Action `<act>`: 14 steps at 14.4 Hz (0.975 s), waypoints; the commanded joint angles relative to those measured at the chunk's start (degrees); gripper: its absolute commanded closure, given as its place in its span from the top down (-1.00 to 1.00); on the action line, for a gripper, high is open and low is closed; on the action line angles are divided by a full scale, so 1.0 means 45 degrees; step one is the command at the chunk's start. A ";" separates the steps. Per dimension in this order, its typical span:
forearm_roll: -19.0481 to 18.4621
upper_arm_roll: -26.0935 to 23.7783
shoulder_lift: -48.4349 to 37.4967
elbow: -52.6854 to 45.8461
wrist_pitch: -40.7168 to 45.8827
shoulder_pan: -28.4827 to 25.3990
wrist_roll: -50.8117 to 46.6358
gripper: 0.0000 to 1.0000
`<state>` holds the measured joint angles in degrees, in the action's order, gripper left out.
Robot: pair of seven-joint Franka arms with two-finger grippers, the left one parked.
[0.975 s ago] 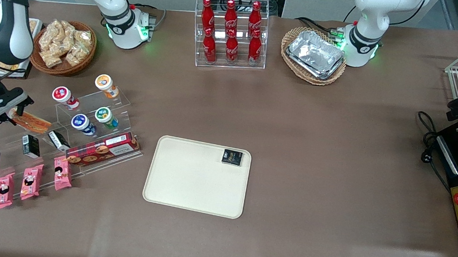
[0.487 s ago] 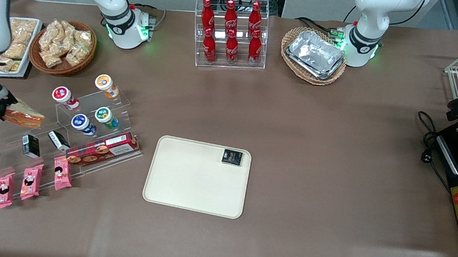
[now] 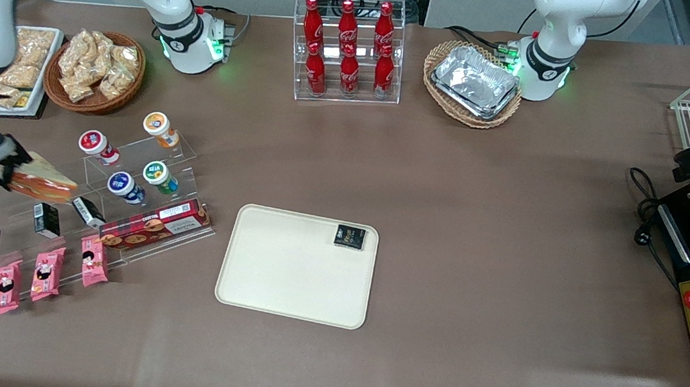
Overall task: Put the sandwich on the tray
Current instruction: 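Lift the sandwich and carry it toward the cream tray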
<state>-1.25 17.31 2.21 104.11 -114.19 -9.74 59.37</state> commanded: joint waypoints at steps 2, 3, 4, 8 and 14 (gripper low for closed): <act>0.0102 -0.1441 0.2179 -0.2995 0.1040 -0.0801 -0.2660 -0.94; 0.0024 -0.1774 0.2590 -0.3406 0.1040 -0.1035 -0.3304 -0.94; -0.0015 -0.1912 0.3019 -0.3835 0.1021 -0.1347 -0.3987 -0.94; -0.0249 -0.1914 0.5069 -0.5554 0.0341 -0.2870 -0.4716 -0.94; -0.0387 -0.1894 0.7707 -0.6611 -0.2997 -0.4434 -0.4599 -0.94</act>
<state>-1.92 8.32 30.76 79.71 -123.47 -27.85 38.88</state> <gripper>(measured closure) 0.960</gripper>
